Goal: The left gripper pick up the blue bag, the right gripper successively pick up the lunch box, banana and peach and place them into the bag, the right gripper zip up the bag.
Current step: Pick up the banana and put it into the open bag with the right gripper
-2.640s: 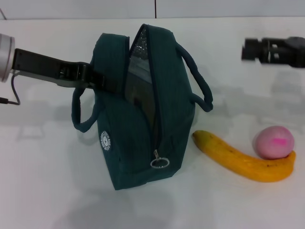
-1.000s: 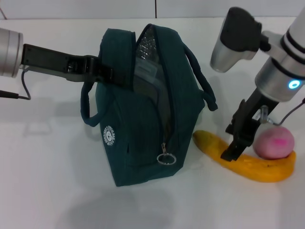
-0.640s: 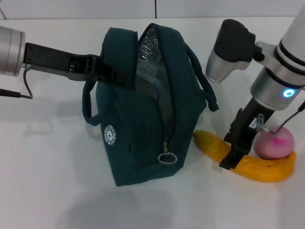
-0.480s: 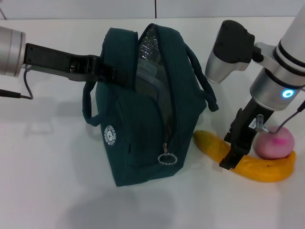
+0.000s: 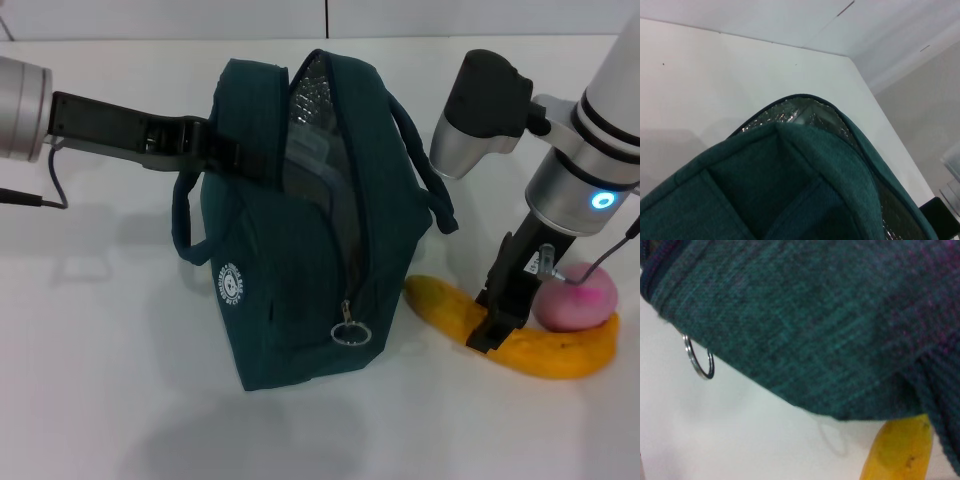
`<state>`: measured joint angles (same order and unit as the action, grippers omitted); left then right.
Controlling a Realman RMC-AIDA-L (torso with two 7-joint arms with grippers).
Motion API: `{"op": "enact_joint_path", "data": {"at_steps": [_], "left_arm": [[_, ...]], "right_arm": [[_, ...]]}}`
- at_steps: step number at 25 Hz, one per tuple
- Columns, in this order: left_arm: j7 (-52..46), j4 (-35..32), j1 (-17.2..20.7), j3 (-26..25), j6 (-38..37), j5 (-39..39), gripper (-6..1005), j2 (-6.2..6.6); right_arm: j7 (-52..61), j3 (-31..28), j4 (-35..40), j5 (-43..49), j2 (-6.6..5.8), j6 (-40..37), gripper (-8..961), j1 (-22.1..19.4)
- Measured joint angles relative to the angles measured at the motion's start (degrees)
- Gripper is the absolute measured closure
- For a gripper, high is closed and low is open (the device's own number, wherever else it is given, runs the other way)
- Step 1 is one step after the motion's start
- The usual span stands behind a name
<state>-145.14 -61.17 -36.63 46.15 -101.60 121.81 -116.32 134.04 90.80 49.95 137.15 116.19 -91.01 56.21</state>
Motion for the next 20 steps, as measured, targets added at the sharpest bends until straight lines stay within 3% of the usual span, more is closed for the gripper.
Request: {"op": "enact_joint_path", "data": {"at_steps": [1,10,20], "left_arm": [[0.00,0.00,-0.03,-0.01,0.00,0.00,966,0.00],[0.03,0.00,0.33,-0.10,-0.14,0.00,965,0.11],[-0.02,0.00,0.50,-0.10,-0.36,-0.07,966,0.22]], "right_arm": [[0.00,0.02,-0.17,-0.04,0.00,0.00,447,0.08],[1.10,-1.15,3.08,0.02,-0.39,-3.45,490,-0.11],[0.88,-13.75,12.63,4.01,-1.01,-14.98,510,-5.37]]}}
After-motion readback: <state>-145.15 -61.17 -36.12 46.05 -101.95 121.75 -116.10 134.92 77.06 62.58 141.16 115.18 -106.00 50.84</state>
